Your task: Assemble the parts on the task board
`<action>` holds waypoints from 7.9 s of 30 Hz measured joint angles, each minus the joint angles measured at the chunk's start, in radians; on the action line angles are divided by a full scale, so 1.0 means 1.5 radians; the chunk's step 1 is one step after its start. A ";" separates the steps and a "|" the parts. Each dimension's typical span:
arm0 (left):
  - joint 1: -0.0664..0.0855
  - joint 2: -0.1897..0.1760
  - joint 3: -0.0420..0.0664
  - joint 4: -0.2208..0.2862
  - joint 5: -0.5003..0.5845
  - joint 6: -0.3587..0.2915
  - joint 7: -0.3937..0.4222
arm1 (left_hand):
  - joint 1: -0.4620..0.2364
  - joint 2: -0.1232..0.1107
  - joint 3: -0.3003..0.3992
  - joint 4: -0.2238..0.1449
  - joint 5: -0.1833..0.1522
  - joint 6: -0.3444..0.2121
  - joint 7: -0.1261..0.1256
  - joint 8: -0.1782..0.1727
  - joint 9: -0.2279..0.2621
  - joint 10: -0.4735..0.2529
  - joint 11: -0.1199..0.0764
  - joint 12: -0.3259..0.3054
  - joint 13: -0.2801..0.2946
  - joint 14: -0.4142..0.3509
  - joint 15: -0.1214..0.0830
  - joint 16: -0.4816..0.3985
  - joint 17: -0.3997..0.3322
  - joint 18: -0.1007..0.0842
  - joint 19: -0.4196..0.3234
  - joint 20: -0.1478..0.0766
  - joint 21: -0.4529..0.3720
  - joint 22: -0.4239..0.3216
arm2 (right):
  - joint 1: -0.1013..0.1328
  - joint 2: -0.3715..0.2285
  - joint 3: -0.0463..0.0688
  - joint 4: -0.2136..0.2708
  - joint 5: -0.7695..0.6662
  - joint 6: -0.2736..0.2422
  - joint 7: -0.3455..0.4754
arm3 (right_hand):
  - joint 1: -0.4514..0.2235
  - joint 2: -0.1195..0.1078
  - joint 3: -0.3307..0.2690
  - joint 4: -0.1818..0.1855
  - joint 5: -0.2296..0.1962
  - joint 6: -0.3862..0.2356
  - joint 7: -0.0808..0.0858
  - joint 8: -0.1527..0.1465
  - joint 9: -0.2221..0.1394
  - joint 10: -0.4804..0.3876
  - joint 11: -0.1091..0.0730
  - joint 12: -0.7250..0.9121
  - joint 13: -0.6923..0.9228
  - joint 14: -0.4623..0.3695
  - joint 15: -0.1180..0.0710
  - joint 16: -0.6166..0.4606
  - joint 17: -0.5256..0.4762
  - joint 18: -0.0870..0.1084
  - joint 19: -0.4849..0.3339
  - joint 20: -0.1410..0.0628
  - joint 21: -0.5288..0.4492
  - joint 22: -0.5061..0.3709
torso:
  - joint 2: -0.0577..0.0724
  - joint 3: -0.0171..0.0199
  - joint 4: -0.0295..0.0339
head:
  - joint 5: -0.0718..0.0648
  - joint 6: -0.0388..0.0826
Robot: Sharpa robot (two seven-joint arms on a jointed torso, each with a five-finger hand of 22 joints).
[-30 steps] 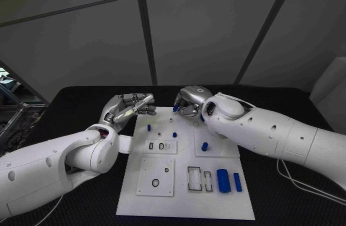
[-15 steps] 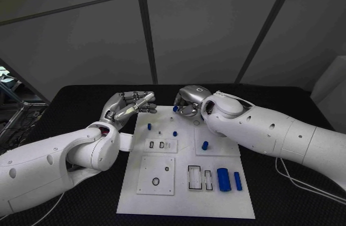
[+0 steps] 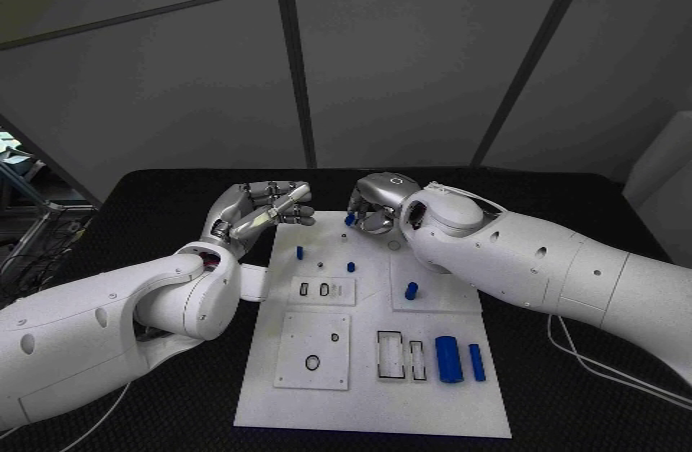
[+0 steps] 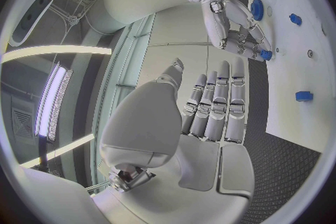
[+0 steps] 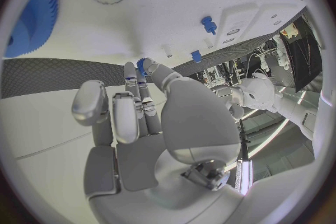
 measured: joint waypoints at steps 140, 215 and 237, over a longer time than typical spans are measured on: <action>0.001 0.009 0.000 -0.033 -0.001 0.011 -0.003 | 0.002 0.007 0.002 -0.005 0.000 0.001 0.001 -0.006 0.000 0.000 0.000 -0.005 0.000 -0.002 0.002 -0.005 0.006 0.000 -0.002 0.002 0.005 0.004 | 0.003 -0.192 -0.002 0.165 0.054 0.009 -0.049 | 0.135 0.006 -0.180 0.143 0.058 -0.106 0.018 0.067 0.008 0.146 -0.001 0.982 0.812 0.001 0.004 0.113 0.061 -0.031 0.090 0.001 0.100 0.148 | -0.012 0.0143 -0.0151 | 0.003 -0.008; 0.002 0.011 0.000 -0.031 -0.001 0.010 -0.007 | 0.002 0.007 0.002 -0.009 0.000 0.001 0.001 -0.010 0.000 0.000 0.000 -0.008 0.000 -0.002 0.002 -0.007 0.009 0.000 -0.010 0.005 0.008 0.005 | -0.014 -0.008 -0.025 0.080 -0.024 0.031 -0.060 | -0.101 -0.022 -0.244 0.238 0.040 -0.121 0.018 -0.008 -0.001 0.146 0.005 0.953 0.812 0.001 0.013 0.113 0.061 -0.042 0.099 0.015 0.106 0.147 | -0.012 0.0150 -0.0157 | 0.019 -0.013; 0.002 0.008 0.000 -0.032 -0.001 0.010 -0.009 | 0.002 0.007 0.004 -0.011 0.000 0.001 0.001 -0.010 0.000 -0.002 0.002 -0.008 0.000 -0.005 0.005 -0.010 0.009 0.000 -0.010 0.005 0.008 0.005 | -0.015 -0.063 -0.025 0.117 0.003 -0.018 -0.060 | -0.035 0.022 -0.262 0.203 0.098 -0.106 0.017 -0.010 0.004 0.146 0.005 0.962 0.812 0.001 0.013 0.113 0.061 -0.041 0.103 0.019 0.110 0.147 | -0.012 0.0158 -0.0164 | 0.018 -0.013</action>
